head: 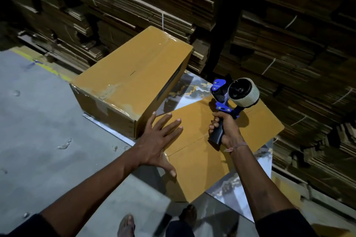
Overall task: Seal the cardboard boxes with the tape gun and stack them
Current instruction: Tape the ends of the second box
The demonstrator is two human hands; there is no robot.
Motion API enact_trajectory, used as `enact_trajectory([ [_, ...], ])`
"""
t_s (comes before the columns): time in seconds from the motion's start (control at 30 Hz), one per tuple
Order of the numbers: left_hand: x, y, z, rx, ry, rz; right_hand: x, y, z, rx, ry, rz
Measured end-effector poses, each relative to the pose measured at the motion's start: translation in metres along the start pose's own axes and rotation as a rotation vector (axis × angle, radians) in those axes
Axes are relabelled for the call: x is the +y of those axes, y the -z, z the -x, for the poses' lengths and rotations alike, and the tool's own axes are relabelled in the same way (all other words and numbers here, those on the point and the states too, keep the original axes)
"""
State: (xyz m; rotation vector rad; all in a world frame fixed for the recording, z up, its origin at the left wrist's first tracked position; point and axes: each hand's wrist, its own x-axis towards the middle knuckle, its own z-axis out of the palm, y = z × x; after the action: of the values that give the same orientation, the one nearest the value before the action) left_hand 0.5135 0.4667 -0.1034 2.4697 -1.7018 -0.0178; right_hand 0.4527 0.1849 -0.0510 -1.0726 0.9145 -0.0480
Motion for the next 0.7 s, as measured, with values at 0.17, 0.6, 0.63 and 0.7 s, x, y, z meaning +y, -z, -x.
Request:
enact_trajectory([
  [0.17,0.012,-0.008,-0.015,0.031,0.070,0.080,-0.008,0.003,-0.006,0.004,-0.014,0.025],
  [0.6,0.038,-0.013,-0.133,0.133,0.200,0.312,-0.060,0.002,-0.005,-0.037,0.040,0.226],
  [0.63,0.036,-0.015,-0.130,0.209,0.216,0.383,-0.061,0.000,-0.003,-0.042,0.036,0.242],
  [0.7,0.033,-0.022,-0.120,0.360,0.277,0.506,-0.062,-0.006,0.002,-0.047,0.025,0.281],
])
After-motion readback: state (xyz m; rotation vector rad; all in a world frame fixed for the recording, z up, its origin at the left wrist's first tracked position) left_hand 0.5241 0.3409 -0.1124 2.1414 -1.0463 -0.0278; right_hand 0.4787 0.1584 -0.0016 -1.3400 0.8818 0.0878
